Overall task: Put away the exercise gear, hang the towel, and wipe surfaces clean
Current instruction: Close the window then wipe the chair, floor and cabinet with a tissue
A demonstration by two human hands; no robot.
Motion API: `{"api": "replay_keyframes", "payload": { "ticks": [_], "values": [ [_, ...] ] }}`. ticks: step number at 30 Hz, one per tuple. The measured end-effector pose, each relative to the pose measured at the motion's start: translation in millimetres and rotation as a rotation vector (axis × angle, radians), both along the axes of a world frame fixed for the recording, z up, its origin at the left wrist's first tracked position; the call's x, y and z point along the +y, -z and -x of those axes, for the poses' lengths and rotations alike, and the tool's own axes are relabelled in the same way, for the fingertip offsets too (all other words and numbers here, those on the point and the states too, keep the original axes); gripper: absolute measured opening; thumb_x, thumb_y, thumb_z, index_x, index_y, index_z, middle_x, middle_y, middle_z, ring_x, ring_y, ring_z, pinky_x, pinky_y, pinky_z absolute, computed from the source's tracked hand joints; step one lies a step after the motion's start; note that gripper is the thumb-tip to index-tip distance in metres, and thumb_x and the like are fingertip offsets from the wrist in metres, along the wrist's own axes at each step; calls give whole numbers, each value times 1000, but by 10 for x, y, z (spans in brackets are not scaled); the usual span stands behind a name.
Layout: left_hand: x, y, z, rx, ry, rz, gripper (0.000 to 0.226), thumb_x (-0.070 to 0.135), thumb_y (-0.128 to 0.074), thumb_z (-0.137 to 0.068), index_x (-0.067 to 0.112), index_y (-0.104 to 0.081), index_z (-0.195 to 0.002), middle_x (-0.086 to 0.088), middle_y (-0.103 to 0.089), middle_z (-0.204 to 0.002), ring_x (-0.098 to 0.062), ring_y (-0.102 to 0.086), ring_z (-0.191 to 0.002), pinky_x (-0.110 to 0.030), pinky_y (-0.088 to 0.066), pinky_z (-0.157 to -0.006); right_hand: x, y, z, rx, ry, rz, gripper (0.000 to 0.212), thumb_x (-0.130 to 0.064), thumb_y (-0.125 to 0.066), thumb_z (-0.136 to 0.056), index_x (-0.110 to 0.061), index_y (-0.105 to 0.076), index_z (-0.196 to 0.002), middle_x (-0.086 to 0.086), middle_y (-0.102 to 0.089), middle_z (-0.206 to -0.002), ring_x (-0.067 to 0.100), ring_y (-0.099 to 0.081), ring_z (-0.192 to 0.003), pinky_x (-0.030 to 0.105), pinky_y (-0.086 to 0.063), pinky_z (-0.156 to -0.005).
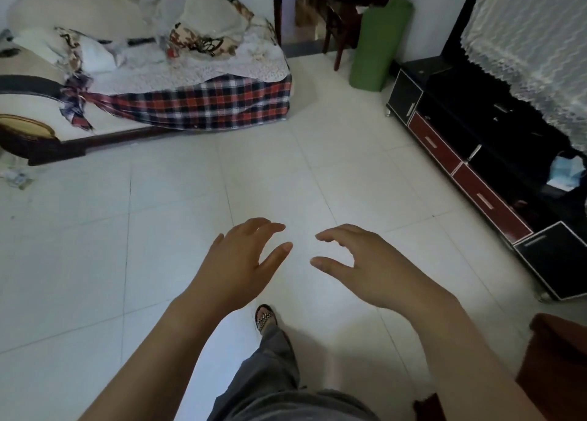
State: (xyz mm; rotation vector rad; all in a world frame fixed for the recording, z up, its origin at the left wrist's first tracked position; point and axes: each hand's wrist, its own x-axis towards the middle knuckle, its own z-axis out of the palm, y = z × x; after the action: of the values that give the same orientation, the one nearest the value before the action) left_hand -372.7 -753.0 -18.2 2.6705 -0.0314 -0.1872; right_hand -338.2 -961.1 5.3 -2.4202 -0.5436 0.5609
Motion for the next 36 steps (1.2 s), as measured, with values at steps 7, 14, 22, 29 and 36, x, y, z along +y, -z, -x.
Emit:
{"api": "replay_keyframes", "payload": {
  "ticks": [7, 14, 22, 29, 36],
  "values": [
    [913, -170, -1318, 9, -16, -46, 74, 73, -9, -77, 39, -42, -133, 12, -42, -142, -12, -43, -128, -39, -37, -106, 835, -163, -1493, 16, -67, 71, 49, -58, -48, -86, -36, -45, -130, -19, -46, -130, 3, -50, -105, 21, -40, -87],
    [1547, -187, -2429, 22, -47, -33, 73, 73, -11, -77, 37, -44, -132, 11, -45, -138, -12, -49, -119, -39, -42, -100, 1325, -37, -2620, 34, -51, 38, 47, -56, -48, -87, -36, -45, -130, -22, -47, -128, -3, -44, -107, 14, -33, -79],
    [1864, 15, -4076, 105, -23, -28, 62, 67, -21, -85, 35, -43, -134, 10, -42, -143, -13, -42, -129, -45, -36, -107, 1575, 275, -4200, 95, -12, 43, 45, -54, -51, -87, -34, -48, -128, -20, -49, -127, -2, -46, -104, 16, -32, -83],
    [1992, -216, -6079, 77, -17, -56, 63, 64, -22, -82, 35, -42, -135, 11, -41, -143, -12, -43, -127, -43, -38, -106, 1712, 105, -6236, 61, -19, 50, 48, -54, -51, -86, -32, -48, -128, -14, -50, -128, 6, -49, -109, 21, -38, -86],
    [2224, -344, -7555, 8, -60, -26, 62, 61, -25, -82, 32, -45, -133, 8, -44, -141, -14, -44, -126, -40, -37, -107, 2025, -74, -7796, -23, -38, 60, 49, -52, -51, -88, -27, -47, -130, -9, -50, -128, 7, -50, -92, 22, -38, -82]
  ]
}}
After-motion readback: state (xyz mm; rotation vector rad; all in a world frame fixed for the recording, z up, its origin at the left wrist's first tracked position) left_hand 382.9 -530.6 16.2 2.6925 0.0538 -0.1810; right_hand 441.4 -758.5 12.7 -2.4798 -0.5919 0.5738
